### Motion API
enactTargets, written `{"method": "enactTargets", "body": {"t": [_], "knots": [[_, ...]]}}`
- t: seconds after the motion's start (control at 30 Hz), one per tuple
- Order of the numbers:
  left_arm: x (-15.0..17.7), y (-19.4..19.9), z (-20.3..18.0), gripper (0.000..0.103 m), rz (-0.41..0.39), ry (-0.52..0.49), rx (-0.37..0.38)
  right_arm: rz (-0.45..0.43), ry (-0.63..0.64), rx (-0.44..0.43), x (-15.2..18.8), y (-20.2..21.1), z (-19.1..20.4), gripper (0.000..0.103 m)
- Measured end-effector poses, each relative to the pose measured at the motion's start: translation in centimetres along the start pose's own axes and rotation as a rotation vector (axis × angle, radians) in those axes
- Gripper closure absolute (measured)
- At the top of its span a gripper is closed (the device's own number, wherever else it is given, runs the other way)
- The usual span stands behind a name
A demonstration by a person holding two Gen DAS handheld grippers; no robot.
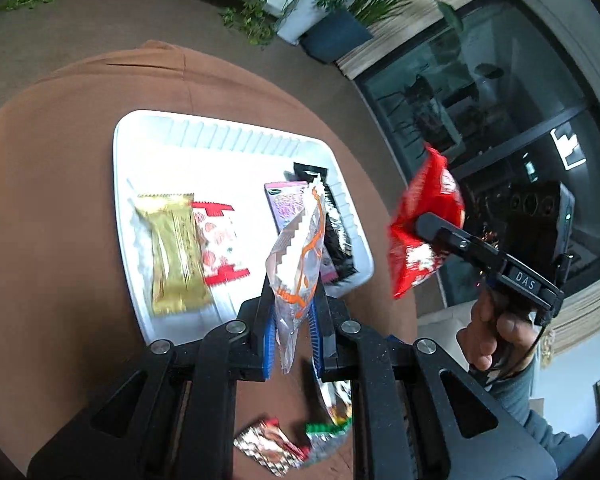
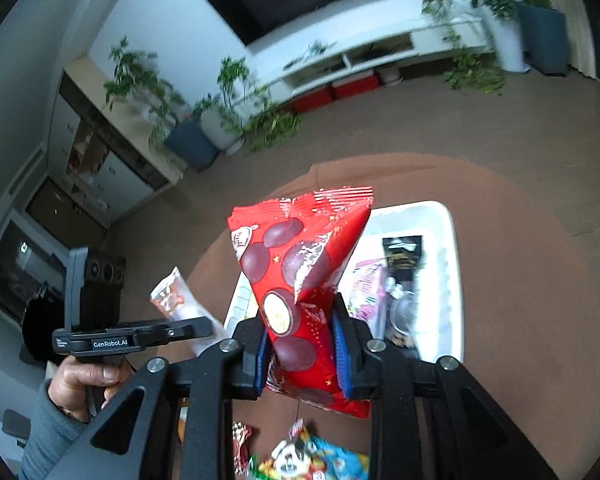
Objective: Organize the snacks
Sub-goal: 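Carry both packets into the white tray and open both tools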
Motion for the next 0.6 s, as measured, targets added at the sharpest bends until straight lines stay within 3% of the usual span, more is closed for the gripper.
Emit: {"method": "enactTargets", "body": {"t": [0.3, 0.6], "knots": [[-2.6, -3.6, 1.6, 0.091, 0.063, 0.007, -0.036, 0.131, 0.023, 0.061, -0.8, -7.2, -0.4, 0.075], [-2.5, -5.8, 2.8, 0.09, 0.078, 0.025, -0.076, 0.18, 0.003, 0.105, -0.6, -10.3, -2.0, 0.075]]}}
Point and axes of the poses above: each gripper's, at about its wrist camera, not at the fingertips, and y roughly against the way its jaws point, z to its left, x to its underside, the point moved 2 cm from there along -y, roughly the way its jaws point, and after that the axes turned 1 degree about -y, right-handed, at the moved point
